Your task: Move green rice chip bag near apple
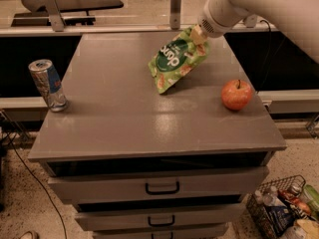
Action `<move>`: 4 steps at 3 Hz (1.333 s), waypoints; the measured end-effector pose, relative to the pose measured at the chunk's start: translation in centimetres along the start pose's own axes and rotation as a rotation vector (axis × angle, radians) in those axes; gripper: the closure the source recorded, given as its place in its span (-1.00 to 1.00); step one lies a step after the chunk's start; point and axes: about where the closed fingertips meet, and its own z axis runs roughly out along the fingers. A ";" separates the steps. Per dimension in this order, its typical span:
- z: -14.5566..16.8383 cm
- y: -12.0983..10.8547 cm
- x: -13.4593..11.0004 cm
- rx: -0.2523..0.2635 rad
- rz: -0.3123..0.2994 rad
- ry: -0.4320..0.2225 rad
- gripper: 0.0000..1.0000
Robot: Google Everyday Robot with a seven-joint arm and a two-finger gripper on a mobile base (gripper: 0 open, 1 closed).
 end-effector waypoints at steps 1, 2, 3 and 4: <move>-0.3 -0.3 2.2 0.002 0.017 0.042 1.00; 0.0 -1.3 5.1 0.010 0.044 0.082 1.00; -0.2 -2.1 7.4 0.029 0.063 0.129 1.00; -0.7 -2.8 9.5 0.044 0.084 0.166 1.00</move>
Offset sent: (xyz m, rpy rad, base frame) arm -0.0180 -0.0813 -0.0463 -0.0321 0.0925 -0.1275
